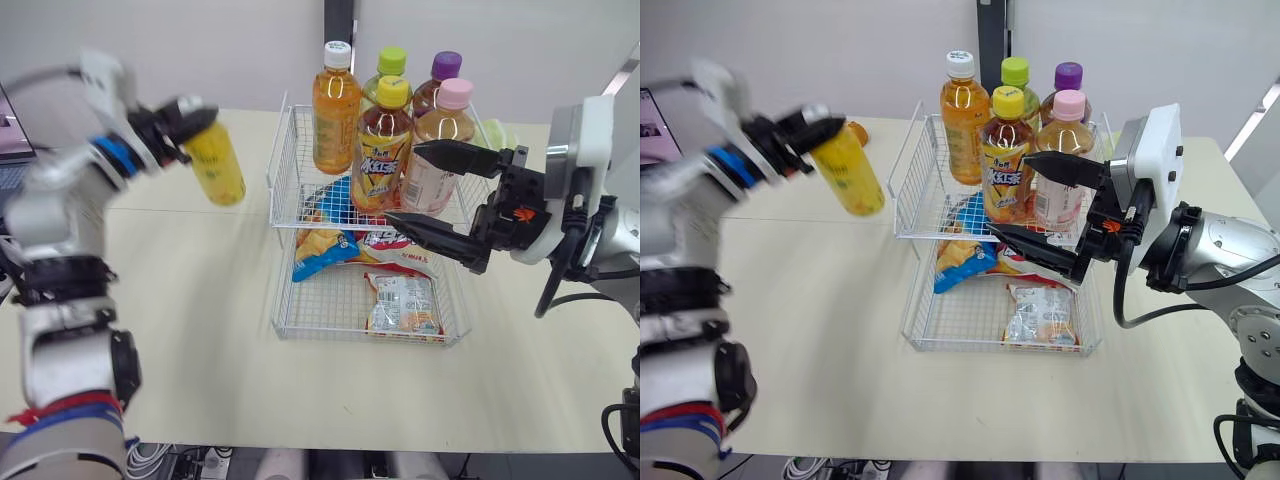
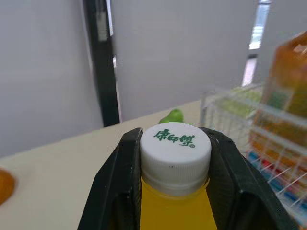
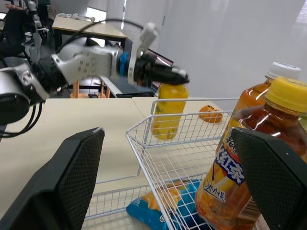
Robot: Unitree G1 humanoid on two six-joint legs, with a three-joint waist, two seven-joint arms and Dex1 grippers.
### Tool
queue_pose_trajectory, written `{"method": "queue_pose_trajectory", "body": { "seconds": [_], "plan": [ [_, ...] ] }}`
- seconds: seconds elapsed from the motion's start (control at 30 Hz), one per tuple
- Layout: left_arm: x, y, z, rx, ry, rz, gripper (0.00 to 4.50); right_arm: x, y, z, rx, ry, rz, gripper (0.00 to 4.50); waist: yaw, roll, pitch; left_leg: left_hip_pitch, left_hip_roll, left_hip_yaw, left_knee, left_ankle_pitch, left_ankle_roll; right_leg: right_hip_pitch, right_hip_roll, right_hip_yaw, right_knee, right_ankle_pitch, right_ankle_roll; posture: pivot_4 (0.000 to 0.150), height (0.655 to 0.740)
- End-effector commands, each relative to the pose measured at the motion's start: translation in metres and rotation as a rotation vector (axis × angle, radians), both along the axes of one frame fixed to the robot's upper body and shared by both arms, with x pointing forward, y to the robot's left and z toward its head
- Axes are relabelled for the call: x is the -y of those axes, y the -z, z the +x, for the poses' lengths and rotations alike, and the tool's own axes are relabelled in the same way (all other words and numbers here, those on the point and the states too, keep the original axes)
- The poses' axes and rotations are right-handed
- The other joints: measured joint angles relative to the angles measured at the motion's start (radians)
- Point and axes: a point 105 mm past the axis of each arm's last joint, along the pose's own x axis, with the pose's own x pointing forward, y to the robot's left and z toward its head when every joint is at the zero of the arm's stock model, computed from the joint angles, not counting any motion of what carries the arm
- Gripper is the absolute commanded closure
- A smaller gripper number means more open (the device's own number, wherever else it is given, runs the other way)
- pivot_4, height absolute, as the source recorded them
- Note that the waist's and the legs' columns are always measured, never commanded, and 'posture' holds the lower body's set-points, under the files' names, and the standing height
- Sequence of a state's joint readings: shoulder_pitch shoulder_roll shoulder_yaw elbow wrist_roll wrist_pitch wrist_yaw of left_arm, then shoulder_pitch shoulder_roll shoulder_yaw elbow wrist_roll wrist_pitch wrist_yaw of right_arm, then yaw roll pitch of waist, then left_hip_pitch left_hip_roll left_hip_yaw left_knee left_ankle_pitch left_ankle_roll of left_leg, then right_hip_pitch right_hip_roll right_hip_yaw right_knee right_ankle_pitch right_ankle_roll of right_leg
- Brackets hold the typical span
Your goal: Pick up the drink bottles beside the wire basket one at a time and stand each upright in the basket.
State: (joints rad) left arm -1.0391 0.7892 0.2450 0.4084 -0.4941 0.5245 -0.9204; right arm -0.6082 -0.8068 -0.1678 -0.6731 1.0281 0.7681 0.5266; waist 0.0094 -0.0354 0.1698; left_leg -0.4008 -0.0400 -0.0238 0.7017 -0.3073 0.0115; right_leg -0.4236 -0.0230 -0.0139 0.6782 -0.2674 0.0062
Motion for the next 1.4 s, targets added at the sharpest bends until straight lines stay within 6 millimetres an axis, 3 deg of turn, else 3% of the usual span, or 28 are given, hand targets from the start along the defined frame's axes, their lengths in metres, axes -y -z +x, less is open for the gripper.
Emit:
{"method": "queue_pose_trajectory", "body": {
  "seconds": [0.03,0.2,0.33,0.47,0.7,0.9,1.17,1.4],
  "plan": [
    [0.020,-0.056,-0.031,0.089,0.206,-0.041,3.13,0.000,-0.008,-0.002,0.059,0.002,0.009,0.00,0.000,0.000,0.000,0.000,0.000,0.000,0.000,0.000,0.000,0.000,0.000,0.000,0.000,0.000,0.000,0.150,0.7400],
    [0.048,-0.103,-0.051,0.164,0.357,-0.068,3.13,0.002,-0.009,0.001,0.073,0.025,0.025,0.00,-0.005,0.000,0.000,0.000,0.000,0.000,0.001,0.000,0.000,0.000,0.000,0.000,0.002,0.000,0.000,0.150,0.7400],
    [0.074,-0.109,-0.059,0.160,0.478,-0.043,3.13,0.004,-0.010,0.001,0.080,0.048,0.030,0.00,-0.011,0.000,0.000,0.001,0.000,0.000,0.001,0.000,0.000,0.000,0.000,0.000,0.003,0.000,0.000,0.150,0.7400],
    [0.100,-0.092,-0.055,0.117,0.567,0.019,3.13,0.007,-0.010,0.001,0.087,0.073,0.038,0.00,-0.011,0.000,0.000,0.001,0.000,0.000,0.001,0.000,0.000,0.000,0.000,0.000,0.003,0.000,0.000,0.150,0.7400],
    [0.125,-0.053,-0.041,0.058,0.597,0.111,3.13,0.009,-0.008,-0.005,0.091,0.106,0.046,0.00,-0.011,0.000,0.000,0.001,0.000,0.000,0.001,0.000,0.000,-0.001,0.000,0.001,0.003,0.000,0.000,0.150,0.7400],
    [0.134,-0.024,-0.033,0.033,0.596,0.166,3.13,0.011,-0.006,-0.008,0.084,0.128,0.034,0.00,-0.010,0.000,0.000,0.000,0.000,0.000,0.001,0.000,0.000,-0.001,0.000,0.001,0.002,0.000,0.000,0.150,0.7400],
    [0.135,-0.012,-0.019,0.041,0.557,0.154,3.13,0.012,-0.006,-0.011,0.082,0.136,0.031,0.00,-0.010,0.000,0.000,0.001,0.000,0.001,0.001,0.000,0.000,0.000,0.000,0.001,0.002,0.000,0.000,0.150,0.7400],
    [0.129,-0.017,-0.021,0.048,0.563,0.118,0.96,0.013,-0.006,-0.011,0.076,0.140,0.023,0.00,-0.010,0.000,0.000,0.001,0.000,0.001,0.002,0.000,0.000,0.000,0.000,0.001,0.002,0.000,0.000,0.150,0.7400]
  ]
}}
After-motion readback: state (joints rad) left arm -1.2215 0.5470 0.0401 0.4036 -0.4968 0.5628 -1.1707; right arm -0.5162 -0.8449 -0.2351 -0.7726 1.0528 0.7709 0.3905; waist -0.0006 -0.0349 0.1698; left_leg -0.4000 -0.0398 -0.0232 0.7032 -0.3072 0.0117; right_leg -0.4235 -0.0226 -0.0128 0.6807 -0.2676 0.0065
